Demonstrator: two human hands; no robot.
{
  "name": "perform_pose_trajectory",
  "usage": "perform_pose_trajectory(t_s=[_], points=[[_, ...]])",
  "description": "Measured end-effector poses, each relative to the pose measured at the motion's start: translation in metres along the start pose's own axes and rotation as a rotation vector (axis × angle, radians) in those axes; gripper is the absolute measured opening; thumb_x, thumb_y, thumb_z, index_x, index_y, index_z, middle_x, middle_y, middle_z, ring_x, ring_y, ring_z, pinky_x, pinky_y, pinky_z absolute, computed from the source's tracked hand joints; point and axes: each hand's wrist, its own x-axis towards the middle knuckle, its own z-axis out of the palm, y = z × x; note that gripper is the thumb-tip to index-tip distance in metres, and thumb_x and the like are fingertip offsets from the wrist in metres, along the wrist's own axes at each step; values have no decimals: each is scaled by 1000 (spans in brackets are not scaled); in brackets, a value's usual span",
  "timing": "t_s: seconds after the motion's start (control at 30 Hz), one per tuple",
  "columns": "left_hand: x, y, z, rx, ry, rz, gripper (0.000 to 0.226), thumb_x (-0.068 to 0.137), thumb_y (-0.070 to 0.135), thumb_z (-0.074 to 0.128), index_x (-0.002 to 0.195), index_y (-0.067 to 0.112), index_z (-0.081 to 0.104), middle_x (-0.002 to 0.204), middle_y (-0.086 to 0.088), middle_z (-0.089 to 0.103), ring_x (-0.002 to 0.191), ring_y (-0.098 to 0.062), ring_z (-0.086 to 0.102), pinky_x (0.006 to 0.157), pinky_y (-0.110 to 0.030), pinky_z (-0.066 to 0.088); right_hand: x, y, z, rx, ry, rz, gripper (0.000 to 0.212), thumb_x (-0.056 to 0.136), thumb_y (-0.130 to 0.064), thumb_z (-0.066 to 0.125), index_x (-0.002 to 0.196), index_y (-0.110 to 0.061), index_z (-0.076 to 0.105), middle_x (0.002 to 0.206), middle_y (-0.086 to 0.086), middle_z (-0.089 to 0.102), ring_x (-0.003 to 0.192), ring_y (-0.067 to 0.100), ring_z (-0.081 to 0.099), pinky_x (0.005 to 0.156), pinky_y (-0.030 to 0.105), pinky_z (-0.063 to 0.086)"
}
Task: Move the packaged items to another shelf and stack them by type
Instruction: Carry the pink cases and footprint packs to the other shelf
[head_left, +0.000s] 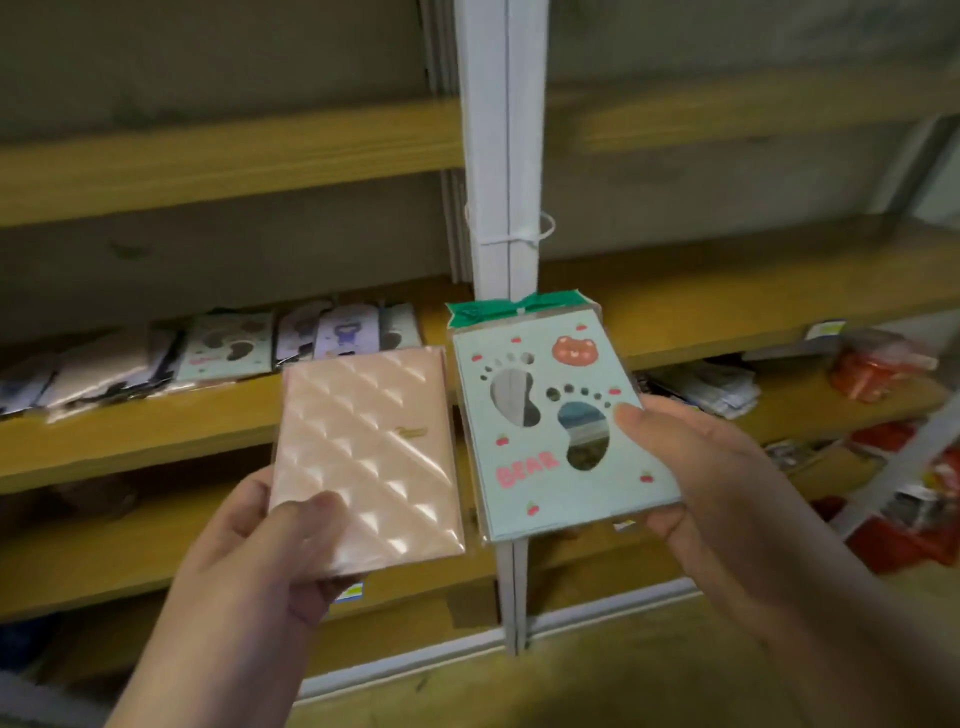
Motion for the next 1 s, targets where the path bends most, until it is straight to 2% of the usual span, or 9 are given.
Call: perform_pose_trajectory(t_s=[0.1, 0.17, 0.27, 0.37, 0.5, 0.67, 0.8, 0.93, 1.0], points=[[1, -9, 38, 29, -42, -37, 49, 67, 15, 68, 114, 6, 68, 105, -20, 76, 81, -29, 75, 56, -34, 58, 5, -8, -40, 53, 125, -1, 36, 87, -30, 66, 119, -15, 63, 102, 12, 79, 96, 33, 75, 87, 55, 58], [6, -16, 62, 41, -61, -64, 54, 63, 17, 73, 115, 7, 67, 106, -20, 76, 86, -33, 75, 57, -35, 58, 11, -12, -64, 72, 178, -15, 26, 90, -28, 67, 114, -18, 65, 96, 10, 80, 91, 30, 77, 83, 50, 60], [18, -31, 100, 52, -94, -97, 55, 59, 18, 76, 113, 9, 69, 106, -19, 76, 88, -34, 75, 58, -37, 59, 21, -13, -103, 38, 258, -79, 13, 90, -29, 67, 82, -29, 78, 79, -1, 80, 75, 16, 78, 59, 35, 63], [37, -48, 140, 31, -133, -122, 38, 71, 12, 69, 109, 12, 71, 102, -14, 78, 85, -30, 76, 59, -35, 60, 34, -20, -138, -54, 307, -127, 11, 85, -38, 68, 90, -36, 78, 90, -1, 80, 81, 16, 77, 58, 25, 58], [70, -72, 197, 16, -180, -162, 34, 79, 10, 67, 112, 20, 69, 100, -8, 79, 84, -25, 77, 61, -37, 60, 58, -38, -189, -62, 358, -106, 21, 90, -43, 64, 104, -32, 77, 101, 7, 79, 86, 22, 77, 61, 29, 58], [116, -102, 264, 23, -246, -245, 22, 90, 15, 63, 107, 28, 69, 91, -4, 80, 72, -25, 77, 46, -34, 58, 85, -61, -244, -8, 388, -94, 17, 93, -35, 66, 96, -26, 80, 105, 11, 78, 96, 30, 76, 75, 40, 62], [143, -120, 307, 36, -261, -263, 19, 90, 25, 67, 107, 35, 69, 97, 1, 79, 82, -21, 77, 57, -35, 60, 102, -76, -279, -7, 449, -101, 16, 84, -38, 70, 90, -28, 80, 102, 8, 79, 92, 26, 76, 70, 35, 62], [159, -136, 346, 67, -214, -236, 22, 84, 29, 70, 105, 37, 70, 101, 3, 79, 89, -20, 77, 68, -41, 61, 125, -80, -323, -22, 456, -70, 18, 89, -39, 68, 97, -28, 79, 109, 8, 77, 103, 31, 73, 90, 51, 57], [162, -147, 366, 64, -170, -213, 23, 85, 27, 71, 106, 36, 71, 102, 2, 79, 91, -23, 77, 74, -45, 61, 139, -83, -348, -15, 441, -72, 22, 84, -41, 70, 97, -27, 79, 108, 7, 77, 104, 30, 73, 90, 49, 58]])
